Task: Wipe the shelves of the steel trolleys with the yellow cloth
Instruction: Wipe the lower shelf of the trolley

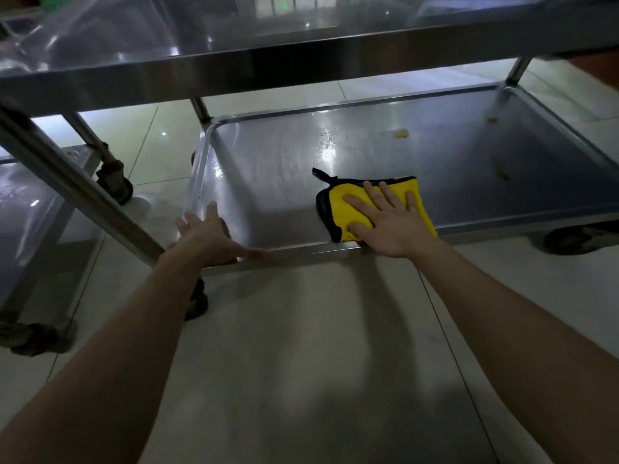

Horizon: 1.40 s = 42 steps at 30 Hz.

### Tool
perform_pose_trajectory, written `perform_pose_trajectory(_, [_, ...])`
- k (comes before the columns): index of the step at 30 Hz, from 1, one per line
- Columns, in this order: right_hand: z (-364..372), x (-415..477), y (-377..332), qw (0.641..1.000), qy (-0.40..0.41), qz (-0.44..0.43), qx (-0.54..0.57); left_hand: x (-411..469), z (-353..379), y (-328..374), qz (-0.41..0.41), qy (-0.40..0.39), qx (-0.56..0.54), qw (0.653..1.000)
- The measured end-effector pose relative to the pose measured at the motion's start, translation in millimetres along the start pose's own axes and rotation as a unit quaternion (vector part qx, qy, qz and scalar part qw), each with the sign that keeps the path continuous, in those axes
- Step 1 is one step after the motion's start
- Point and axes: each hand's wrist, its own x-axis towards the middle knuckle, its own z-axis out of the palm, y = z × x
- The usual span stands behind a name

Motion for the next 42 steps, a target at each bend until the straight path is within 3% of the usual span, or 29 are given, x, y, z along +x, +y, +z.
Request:
perform_pose_trajectory(7, [-14,34,39,0.997,-0.017,0.067,0.019,-9,3,1,0.009,0.035,0.026,0.999])
perform_pose_trajectory(12, [-14,86,3,0.995,-0.008,0.096,-0.003,-14,9,-1,0.008,0.052,0.048,0.997])
perform_pose_trajectory(18, [-11,150,-112,0.999,-0.023,0.001,-0.026,-5,20,-13,0.015,0.078,0.032,0.996])
perform_pose_trajectory(23, [1,141,-176,0.996,-0.029,-0.084,-0.025,-3,21,-13,0.007,0.072,0.025,0.997])
perform_pose_trajectory(27, [9,88,-155,0.987,-0.030,-0.155,-0.034,-12,12,-8,0.009,0.051,0.007,0.999])
perform_pose_trajectory(35, [-23,35,-94,0.971,-0.136,-0.180,-0.076,-28,3,1,0.004,0.027,-0.014,1.000])
perform_pose_trajectory(39, [-15,21,-70,0.981,-0.083,-0.169,-0.044,-19,5,-4,0.002,0.038,0.012,0.999])
perform_pose_trajectory(42, [-16,8,-14,0.989,-0.046,-0.140,-0.031,-14,7,-4,-0.003,0.068,0.034,0.997])
